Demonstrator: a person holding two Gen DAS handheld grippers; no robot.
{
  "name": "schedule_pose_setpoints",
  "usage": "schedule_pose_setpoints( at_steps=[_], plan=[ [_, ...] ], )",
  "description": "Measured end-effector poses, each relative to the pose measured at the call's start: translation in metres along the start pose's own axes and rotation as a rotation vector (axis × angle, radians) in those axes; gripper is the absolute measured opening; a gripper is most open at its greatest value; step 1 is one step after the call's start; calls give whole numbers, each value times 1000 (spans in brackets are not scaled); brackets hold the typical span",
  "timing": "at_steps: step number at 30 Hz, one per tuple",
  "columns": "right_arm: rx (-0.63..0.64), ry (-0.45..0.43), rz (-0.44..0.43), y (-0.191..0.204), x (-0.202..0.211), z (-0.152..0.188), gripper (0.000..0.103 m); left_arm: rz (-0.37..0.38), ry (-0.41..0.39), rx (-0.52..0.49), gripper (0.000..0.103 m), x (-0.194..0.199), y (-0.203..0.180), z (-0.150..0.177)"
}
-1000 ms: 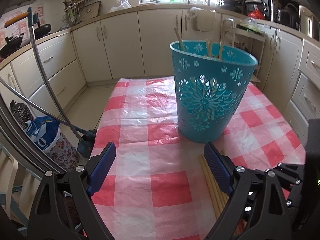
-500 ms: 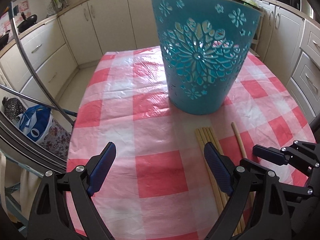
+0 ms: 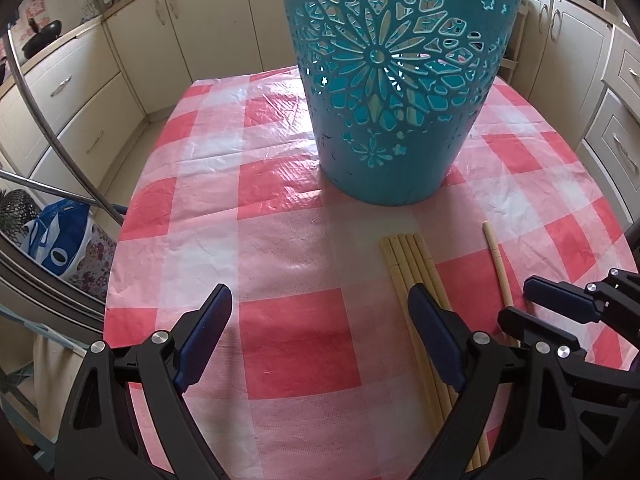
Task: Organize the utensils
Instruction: 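Position the left tool's open fingers around one chopstick beside the bundle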
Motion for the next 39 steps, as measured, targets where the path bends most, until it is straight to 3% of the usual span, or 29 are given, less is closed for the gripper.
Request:
schedule_pose_setpoints(
  at_steps=[9, 15, 18, 24, 33, 34, 35, 37, 39],
  plan=[
    [-8, -4, 4, -3, 0, 0, 27, 33, 35, 45, 86, -5, 4, 0],
    [-6, -3, 5, -1, -1, -1, 28, 16, 54, 53, 85, -7, 5, 2],
    [-6, -2, 6, -1, -1, -1, 28, -20, 31, 28, 86, -5, 3, 4],
    [-11, -6, 4, -2, 0, -1, 28, 14, 26, 31, 81, -5, -1, 1],
    [-21, -29, 15, -7, -2, -5, 33, 129, -33, -83, 51, 2, -15, -3],
    [-13, -25, 15, -7, -2, -5, 32, 139, -39, -98, 44, 3, -16, -3],
    [1, -16, 18, -6, -2, -6, 22, 157, -45, -121, 34, 5, -19, -4],
    [26, 7, 29, -5, -3, -7, 14, 204, -51, -165, 19, 6, -22, -5],
    [28, 34, 16, -9, -2, -9, 12, 233, -48, -189, 10, 9, -25, -5]
  ],
)
Point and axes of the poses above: each gripper's, at about its wrist camera, not at the fingertips, and x roughly against the way its jaws point, y to its left, z to its underside, the point moved 1 cm from there along -x, roughly the way its jaws point, and after that the axes turned 13 degrees about -z, right-handed, at the moved point
